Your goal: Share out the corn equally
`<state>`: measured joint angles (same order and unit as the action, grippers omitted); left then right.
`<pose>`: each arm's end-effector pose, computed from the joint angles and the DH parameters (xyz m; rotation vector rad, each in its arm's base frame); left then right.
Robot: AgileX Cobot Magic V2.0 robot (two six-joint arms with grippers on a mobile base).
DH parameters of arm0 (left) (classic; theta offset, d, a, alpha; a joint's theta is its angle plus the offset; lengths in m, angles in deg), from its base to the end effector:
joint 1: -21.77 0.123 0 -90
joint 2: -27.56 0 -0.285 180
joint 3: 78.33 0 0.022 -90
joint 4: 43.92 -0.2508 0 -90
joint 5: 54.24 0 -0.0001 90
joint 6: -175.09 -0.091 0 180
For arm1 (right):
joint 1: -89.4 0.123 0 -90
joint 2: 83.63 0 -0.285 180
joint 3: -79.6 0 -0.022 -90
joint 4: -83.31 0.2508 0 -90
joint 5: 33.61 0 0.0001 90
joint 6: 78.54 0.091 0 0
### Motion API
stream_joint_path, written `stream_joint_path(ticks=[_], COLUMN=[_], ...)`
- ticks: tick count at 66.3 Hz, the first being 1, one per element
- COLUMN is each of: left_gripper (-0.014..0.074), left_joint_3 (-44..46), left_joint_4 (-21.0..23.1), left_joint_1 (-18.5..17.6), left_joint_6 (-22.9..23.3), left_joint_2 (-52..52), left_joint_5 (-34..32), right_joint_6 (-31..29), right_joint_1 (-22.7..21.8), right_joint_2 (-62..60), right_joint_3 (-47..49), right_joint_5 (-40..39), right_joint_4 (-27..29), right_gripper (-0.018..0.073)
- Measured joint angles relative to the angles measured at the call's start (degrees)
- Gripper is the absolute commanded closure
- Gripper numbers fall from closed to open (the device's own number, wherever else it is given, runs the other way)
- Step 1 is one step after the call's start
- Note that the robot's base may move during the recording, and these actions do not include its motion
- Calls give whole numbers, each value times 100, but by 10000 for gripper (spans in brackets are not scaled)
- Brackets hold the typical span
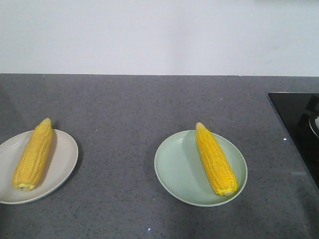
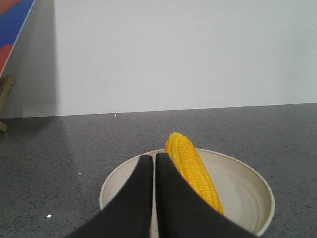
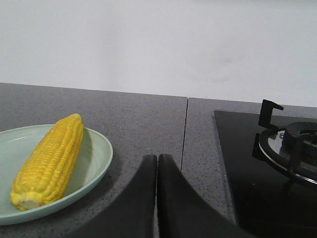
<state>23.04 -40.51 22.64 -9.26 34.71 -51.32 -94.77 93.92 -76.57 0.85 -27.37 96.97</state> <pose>0.0567 0.0006 0.2008 0.0034 1.5481 0.0227 0.0562 0.0068 0.1952 -0.1201 1.5992 0.0459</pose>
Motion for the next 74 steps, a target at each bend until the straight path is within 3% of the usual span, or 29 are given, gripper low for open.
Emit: stream_joint_path(ticks=[5,13,20,74], left_gripper=[604,604,604,604], left_joint_3=[0,0,0,0], left_joint_4=[0,0,0,0], left_joint_1=[0,0,0,0], left_joint_6=[0,0,0,0], left_joint_2=[0,0,0,0], left_joint_5=[0,0,0,0], right_joint_6=[300,1271,1824,2027], right_joint_1=[0,0,0,0], right_joint_2=[0,0,0,0], right_joint_3=[0,0,0,0], right_joint_5=[-18,-18,-58,-359], right_joint_4=[-379,-1294,-1694,-1739], right_gripper=[568,568,567,567])
